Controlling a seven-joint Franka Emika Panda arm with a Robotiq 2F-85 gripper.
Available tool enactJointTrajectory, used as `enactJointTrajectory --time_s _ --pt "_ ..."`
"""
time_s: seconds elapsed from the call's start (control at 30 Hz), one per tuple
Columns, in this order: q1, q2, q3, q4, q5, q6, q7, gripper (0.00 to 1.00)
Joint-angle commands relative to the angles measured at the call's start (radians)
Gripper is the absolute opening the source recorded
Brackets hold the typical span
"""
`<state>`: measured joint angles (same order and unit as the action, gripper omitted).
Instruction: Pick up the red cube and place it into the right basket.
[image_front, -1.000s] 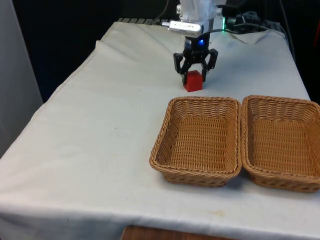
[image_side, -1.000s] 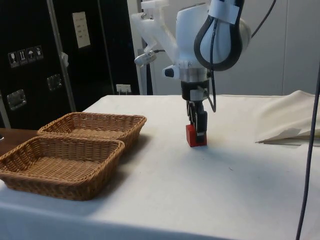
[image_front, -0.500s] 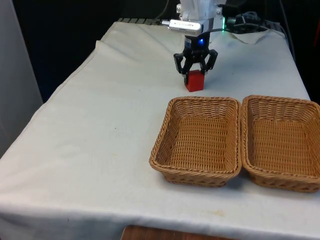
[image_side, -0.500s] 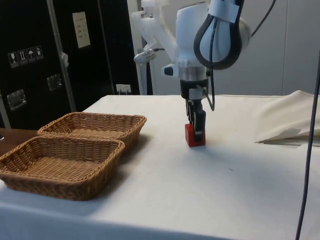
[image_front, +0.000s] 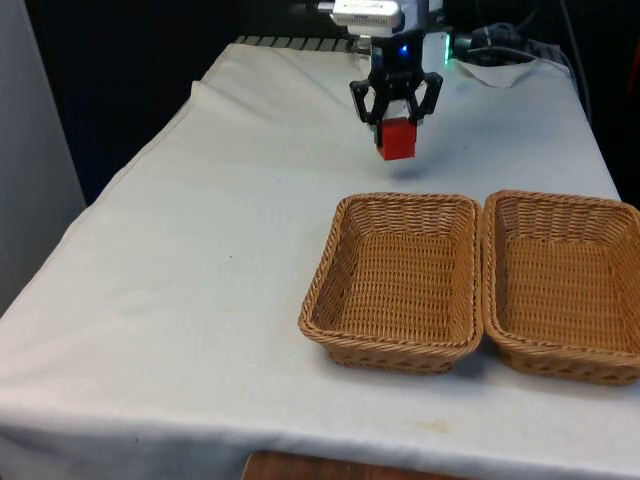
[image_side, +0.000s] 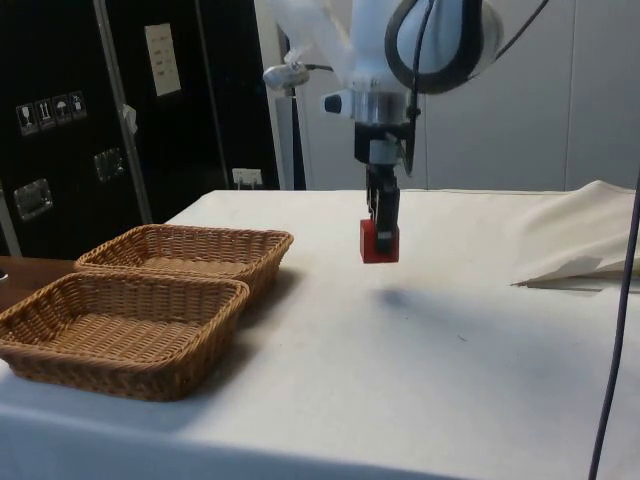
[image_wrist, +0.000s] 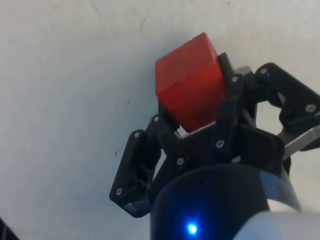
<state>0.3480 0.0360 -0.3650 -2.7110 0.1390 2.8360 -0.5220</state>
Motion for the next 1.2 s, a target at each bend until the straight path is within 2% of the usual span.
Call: enactJointTrajectory --time_s 0.0,0.17,0.2,0.23,0.4,0.43,0.47,0.5,0.73,0.77,0.8,1.0,1.03,1.07,1.1,1.17 --pt "-0.003 -0.001 -0.009 0.003 -0.033 -0.004 0.031 0.01" --pt "-0.011 -0.047 -0.006 0.006 -0.039 -0.037 0.051 0.01" --pt "-0.004 -0.064 -0.001 0.001 -0.004 -0.041 0.027 0.01" --pt "-0.013 -0.064 -0.004 0.009 -0.04 -0.051 0.058 0.01" --pt "-0.018 -0.11 -0.001 0.027 -0.039 -0.102 0.075 0.01" --pt "-0.018 -0.116 0.0 0.03 -0.039 -0.109 0.077 0.01" --pt "-0.008 -0.125 -0.001 0.026 -0.005 -0.107 0.051 0.01" --pt "-0.019 -0.123 0.0 0.036 -0.038 -0.12 0.079 0.01" --pt "-0.013 -0.156 0.007 0.092 -0.028 -0.198 0.096 0.01" --pt "-0.008 -0.164 0.002 0.078 -0.007 -0.186 0.072 0.01" --pt "-0.012 -0.157 0.008 0.101 -0.026 -0.206 0.096 0.01" --pt "-0.004 -0.118 0.016 0.17 -0.001 -0.25 0.091 0.01" --pt "-0.004 -0.108 0.017 0.18 0.003 -0.252 0.09 0.01" --pt "-0.008 -0.124 0.016 0.165 -0.005 -0.246 0.088 0.01" --pt "-0.004 -0.099 0.019 0.19 0.006 -0.254 0.088 0.01" --pt "-0.004 -0.066 0.02 0.221 0.014 -0.258 0.082 0.01"
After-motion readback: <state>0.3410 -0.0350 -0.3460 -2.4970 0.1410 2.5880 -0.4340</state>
